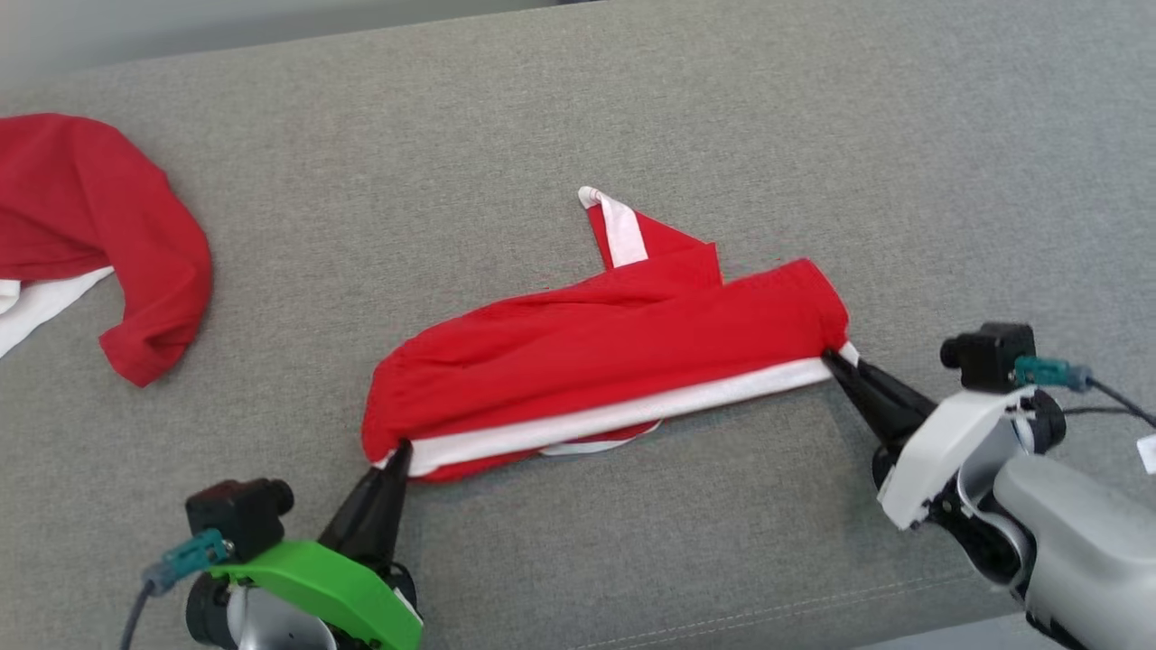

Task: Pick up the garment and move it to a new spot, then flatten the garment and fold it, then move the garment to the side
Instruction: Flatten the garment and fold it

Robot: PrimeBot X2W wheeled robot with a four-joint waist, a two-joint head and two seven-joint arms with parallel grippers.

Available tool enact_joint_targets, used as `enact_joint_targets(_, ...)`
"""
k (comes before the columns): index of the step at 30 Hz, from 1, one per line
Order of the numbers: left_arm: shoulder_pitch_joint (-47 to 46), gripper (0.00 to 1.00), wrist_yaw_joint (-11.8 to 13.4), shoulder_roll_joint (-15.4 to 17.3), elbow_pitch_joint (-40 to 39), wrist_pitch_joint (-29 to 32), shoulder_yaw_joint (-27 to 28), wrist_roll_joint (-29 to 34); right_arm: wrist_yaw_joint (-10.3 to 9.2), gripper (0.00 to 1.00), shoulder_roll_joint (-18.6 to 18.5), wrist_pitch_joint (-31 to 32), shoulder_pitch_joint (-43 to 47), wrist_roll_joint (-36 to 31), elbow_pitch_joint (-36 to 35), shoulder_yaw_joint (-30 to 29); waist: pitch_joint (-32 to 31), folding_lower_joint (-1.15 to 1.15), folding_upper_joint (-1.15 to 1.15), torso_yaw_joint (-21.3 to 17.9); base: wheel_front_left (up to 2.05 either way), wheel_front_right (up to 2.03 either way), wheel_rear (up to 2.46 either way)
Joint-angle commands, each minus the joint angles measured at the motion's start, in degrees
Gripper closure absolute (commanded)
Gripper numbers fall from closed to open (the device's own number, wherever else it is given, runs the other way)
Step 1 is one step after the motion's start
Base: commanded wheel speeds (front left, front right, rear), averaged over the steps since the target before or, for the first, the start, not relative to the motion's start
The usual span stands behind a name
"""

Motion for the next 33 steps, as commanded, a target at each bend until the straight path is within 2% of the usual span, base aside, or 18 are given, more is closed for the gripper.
enact_joint_targets(1, 1.2, 1.00, 0.1, -0.2, 1.4, -0.7, -0.5, 0.3, -0.12, 1.00, 0.1, -0.4, 3.1, -1.5, 0.6, -1.6, 0.8, 0.00, 0.00, -1.6, 0.00, 0.00, 0.00)
enact_joint_targets(7, 1.8, 1.00, -1.3, -1.6, 4.7, -0.8, -2.9, -0.1, -0.11, 0.98, 2.3, -0.4, 7.5, -4.8, 1.3, -4.9, 1.1, 0.00, 0.00, -2.9, 0.00, 0.00, 0.00)
enact_joint_targets(8, 1.7, 1.00, -1.3, -1.7, 5.2, -0.9, -3.0, -0.1, -0.11, 0.85, 2.8, -0.4, 8.0, -5.3, 1.3, -5.5, 1.1, 0.00, 0.00, -3.0, 0.00, 0.00, 0.00)
enact_joint_targets(9, 1.5, 1.00, -1.4, -1.8, 5.5, -1.0, -3.1, -0.1, -0.11, 0.80, 3.3, -0.1, 8.3, -5.9, 1.2, -6.1, 1.0, 0.00, 0.00, -3.2, 0.00, 0.00, 0.00)
enact_joint_targets(11, 1.0, 1.00, -1.6, -1.8, 6.1, -1.1, -3.3, 0.0, -0.11, 0.62, 3.9, 0.3, 8.8, -7.3, 0.6, -6.8, 1.0, 0.00, 0.00, -3.3, 0.00, 0.00, 0.00)
enact_joint_targets(13, 0.7, 1.00, -1.7, -1.8, 6.6, -1.1, -3.5, 0.0, -0.10, 0.51, 4.4, 0.8, 9.2, -8.6, 0.0, -7.7, 0.8, 0.00, 0.00, -3.4, 0.00, 0.00, 0.00)
enact_joint_targets(14, 0.6, 1.00, -1.7, -1.8, 6.9, -1.1, -3.5, -0.1, -0.10, 0.35, 4.7, 0.9, 9.4, -9.2, -0.3, -8.3, 0.7, 0.00, 0.00, -3.3, 0.00, 0.00, 0.00)
enact_joint_targets(15, 0.5, 1.00, -1.7, -1.8, 7.1, -1.1, -3.6, -0.1, -0.10, 0.28, 4.9, 1.2, 9.8, -9.8, -0.7, -8.8, 0.5, 0.00, 0.00, -3.3, 0.00, 0.00, 0.00)
enact_joint_targets(21, 0.6, 1.00, -1.7, -2.0, 7.9, -1.1, -3.8, -0.4, -0.09, 0.16, 5.5, 2.6, 11.8, -13.5, -2.9, -12.3, 0.0, 0.00, 0.00, -2.7, 0.00, 0.00, 0.00)
enact_joint_targets(22, 0.6, 1.00, -1.7, -2.0, 7.9, -1.2, -3.9, -0.5, -0.09, 0.08, 5.6, 3.0, 12.2, -14.1, -3.4, -13.0, 0.0, 0.00, 0.00, -2.6, 0.00, 0.00, 0.00)
enact_joint_targets(24, 0.6, 1.00, -1.7, -2.0, 8.0, -1.3, -3.9, -0.5, -0.09, 0.01, 5.7, 3.6, 13.1, -15.2, -4.4, -14.5, -0.1, 0.00, 0.00, -2.4, 0.00, 0.00, 0.00)
enact_joint_targets(33, 0.8, 1.00, -1.4, -1.7, 8.1, -1.4, -3.7, -1.0, -0.09, 0.00, 7.0, 7.9, 17.5, -20.6, -9.5, -21.3, -0.1, 0.00, 0.00, -2.1, 0.00, 0.00, 0.00)
